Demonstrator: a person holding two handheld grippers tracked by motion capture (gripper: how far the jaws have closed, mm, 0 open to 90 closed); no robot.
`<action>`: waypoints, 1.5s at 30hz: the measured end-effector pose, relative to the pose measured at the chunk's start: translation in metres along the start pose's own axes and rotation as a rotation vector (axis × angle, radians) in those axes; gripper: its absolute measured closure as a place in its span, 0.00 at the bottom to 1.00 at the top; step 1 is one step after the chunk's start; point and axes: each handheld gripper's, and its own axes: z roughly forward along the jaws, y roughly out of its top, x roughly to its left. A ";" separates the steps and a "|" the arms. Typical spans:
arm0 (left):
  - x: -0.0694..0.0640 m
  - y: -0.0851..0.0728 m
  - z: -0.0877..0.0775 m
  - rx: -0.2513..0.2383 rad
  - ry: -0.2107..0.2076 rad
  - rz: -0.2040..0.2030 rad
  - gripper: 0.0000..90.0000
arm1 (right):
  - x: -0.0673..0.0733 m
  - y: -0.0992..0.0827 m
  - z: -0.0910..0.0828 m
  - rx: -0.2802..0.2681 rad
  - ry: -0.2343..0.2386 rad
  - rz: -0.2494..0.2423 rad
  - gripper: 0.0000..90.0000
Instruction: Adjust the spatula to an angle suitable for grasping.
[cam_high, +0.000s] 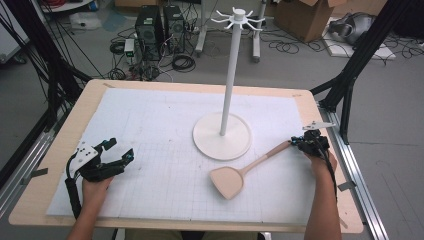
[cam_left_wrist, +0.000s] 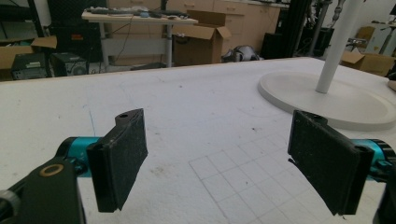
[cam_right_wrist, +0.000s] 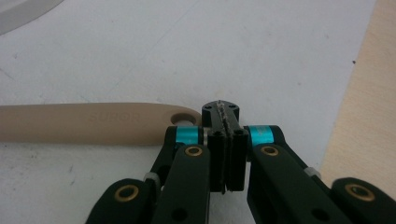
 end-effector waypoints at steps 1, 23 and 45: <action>0.000 0.000 0.000 -0.001 0.000 -0.004 0.22 | -0.001 -0.001 0.000 -0.006 0.008 -0.010 1.00; 0.000 0.000 0.000 0.002 0.000 -0.006 0.22 | 0.027 0.007 0.002 0.007 0.229 -0.083 1.00; 0.001 0.000 0.001 0.001 0.003 -0.008 0.23 | 0.035 0.013 0.013 -0.036 0.199 -0.116 1.00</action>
